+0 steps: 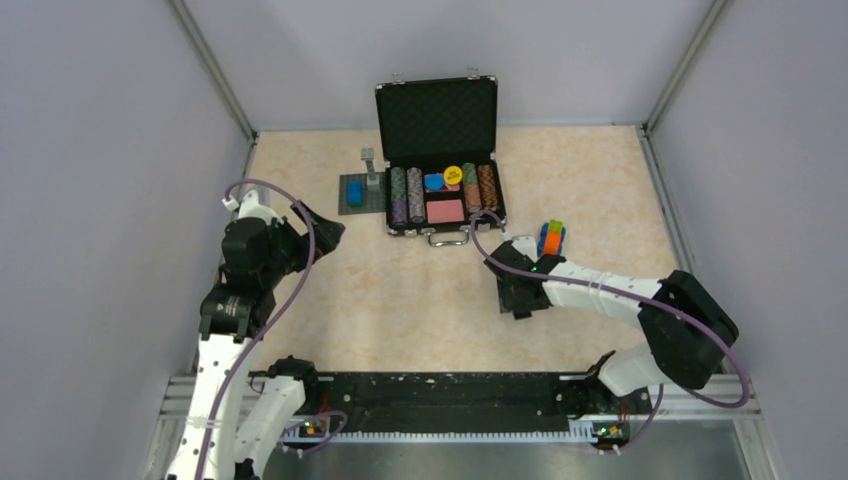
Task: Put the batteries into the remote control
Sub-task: Turn over the remote control at the center of the board, then reset both arms
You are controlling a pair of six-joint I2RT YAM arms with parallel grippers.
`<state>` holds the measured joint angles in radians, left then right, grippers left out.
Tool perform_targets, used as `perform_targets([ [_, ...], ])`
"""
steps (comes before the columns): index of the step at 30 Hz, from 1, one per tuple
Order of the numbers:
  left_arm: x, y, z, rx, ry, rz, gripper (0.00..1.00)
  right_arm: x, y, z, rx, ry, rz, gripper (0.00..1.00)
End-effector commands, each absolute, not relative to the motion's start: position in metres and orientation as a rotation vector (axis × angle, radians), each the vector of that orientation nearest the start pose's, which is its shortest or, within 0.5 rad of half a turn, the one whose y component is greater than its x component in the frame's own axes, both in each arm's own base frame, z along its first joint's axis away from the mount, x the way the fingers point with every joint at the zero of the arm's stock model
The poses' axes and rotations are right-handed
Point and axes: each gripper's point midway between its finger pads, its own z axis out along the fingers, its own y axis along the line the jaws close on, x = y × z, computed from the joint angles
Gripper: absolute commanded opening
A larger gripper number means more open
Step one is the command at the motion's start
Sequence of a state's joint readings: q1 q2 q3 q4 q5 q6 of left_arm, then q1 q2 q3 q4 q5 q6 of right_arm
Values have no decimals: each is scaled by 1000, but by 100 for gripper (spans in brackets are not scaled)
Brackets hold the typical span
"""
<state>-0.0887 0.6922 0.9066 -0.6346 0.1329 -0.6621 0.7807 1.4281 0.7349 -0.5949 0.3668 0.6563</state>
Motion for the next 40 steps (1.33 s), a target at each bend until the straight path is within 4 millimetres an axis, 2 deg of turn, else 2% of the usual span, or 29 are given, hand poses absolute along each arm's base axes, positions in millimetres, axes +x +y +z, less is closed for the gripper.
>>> perform_targets([
  [1,257,-67,276,-463,1913,-589,96,201,134,3,-68,2720,-189,56],
  [4,256,-61,282,-474,1874,-566,96,201,134,3,-64,2720,-183,62],
  [7,253,-57,287,-489,1848,-548,96,205,136,15,-49,2690,-159,67],
  [10,248,-57,290,-496,1850,-554,96,214,141,43,-19,2626,-105,73],
  [13,236,-55,285,-524,1885,-543,97,221,136,86,88,2516,-45,79],
  [19,202,-37,268,-595,1935,-443,96,208,80,160,362,2260,-62,98],
  [23,180,-36,259,-593,1958,-436,94,194,36,223,510,2024,-4,99],
  [26,167,-35,258,-594,1952,-441,94,175,3,267,572,1862,63,99],
  [29,155,-33,256,-597,1943,-437,94,151,-29,303,594,1720,142,99],
  [31,149,-34,256,-583,1937,-451,94,137,-47,315,620,1654,178,99],
  [34,142,-37,259,-575,1898,-492,97,119,-71,318,683,1588,192,99],
  [37,134,-46,265,-538,1851,-567,99,113,-74,320,677,1574,221,99],
  [40,129,-46,262,-553,1862,-572,99,111,-72,320,671,1587,244,99],
])
